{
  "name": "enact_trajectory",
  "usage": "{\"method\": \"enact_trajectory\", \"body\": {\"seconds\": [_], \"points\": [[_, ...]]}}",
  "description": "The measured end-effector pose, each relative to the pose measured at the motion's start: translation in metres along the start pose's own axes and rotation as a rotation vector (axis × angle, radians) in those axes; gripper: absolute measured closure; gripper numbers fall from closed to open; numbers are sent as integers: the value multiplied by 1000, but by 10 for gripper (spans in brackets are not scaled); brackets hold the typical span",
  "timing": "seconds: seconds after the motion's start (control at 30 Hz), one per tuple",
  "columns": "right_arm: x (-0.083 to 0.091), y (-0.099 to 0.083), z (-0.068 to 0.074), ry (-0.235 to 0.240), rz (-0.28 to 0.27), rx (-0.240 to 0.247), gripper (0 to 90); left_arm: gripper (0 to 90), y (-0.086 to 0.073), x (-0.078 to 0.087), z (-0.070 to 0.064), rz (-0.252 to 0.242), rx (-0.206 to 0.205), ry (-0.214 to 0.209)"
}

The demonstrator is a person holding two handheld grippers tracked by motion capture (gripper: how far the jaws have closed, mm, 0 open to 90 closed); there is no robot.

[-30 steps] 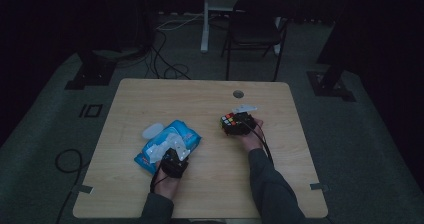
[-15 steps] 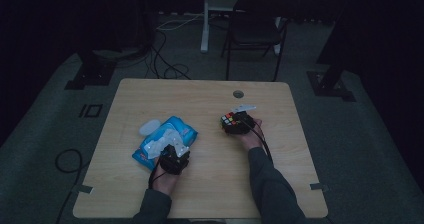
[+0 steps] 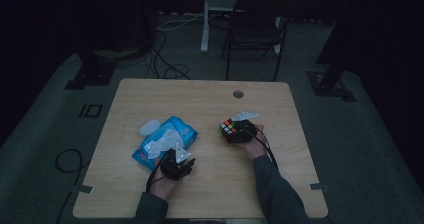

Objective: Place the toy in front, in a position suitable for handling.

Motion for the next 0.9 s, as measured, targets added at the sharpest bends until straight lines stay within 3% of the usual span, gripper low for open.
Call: {"method": "enact_trajectory", "body": {"seconds": [0.13,0.4,0.73,0.9], "points": [[11,-7,17,20,1,51,338,631,2,5,-2,-7,-10,-15],[27,-22,42,62,3,74,338,601,5,18,2,-27,-15,-18],[36,-40,51,60,16,94,338,548,12,40,16,-63,-38,-4],[36,-47,50,50,24,93,338,501,20,53,18,-96,-73,-59]]}}
Point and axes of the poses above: each handheld gripper's, and its own axes: x roughly backward along the jaws, y roughly out of its top, z roughly to its left, the point moved 10 cm from there along -x, roughly forward along the jaws, and after that the axes turned 4 degrees about -x, right-handed, at the moved point
